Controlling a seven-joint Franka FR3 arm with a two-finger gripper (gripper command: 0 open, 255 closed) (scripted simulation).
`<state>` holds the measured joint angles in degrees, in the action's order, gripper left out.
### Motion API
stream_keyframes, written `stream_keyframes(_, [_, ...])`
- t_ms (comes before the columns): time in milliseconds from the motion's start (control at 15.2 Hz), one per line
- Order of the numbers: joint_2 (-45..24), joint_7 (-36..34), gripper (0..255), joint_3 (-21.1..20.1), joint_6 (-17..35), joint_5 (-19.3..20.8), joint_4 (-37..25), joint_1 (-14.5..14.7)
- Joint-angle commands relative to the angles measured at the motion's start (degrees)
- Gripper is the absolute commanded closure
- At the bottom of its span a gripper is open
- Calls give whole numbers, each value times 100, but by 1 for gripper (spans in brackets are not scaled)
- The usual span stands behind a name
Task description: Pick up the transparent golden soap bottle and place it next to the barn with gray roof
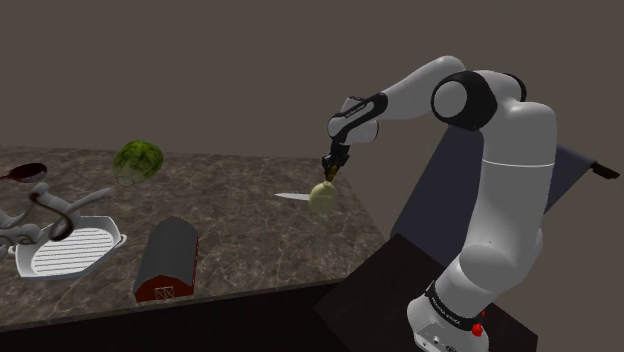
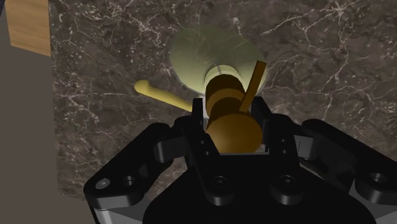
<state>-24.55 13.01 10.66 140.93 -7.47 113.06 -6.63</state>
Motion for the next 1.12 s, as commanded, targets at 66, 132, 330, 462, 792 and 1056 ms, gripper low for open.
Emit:
stream_keyframes(66, [170, -55, 255, 29, -193, 57, -29, 36])
stream_keyframes(132, [220, -66, 255, 38, -254, 73, -40, 42])
stream_keyframes(330, [368, -98, 255, 63, -439, 120, -81, 60])
stream_keyframes(462, [461, -119, 255, 77, -565, 151, -114, 70])
stream_keyframes(792, [681, -168, 255, 108, -885, 223, -220, 92])
stream_keyframes(1056, [840, -204, 255, 128, -1148, 275, -328, 107])
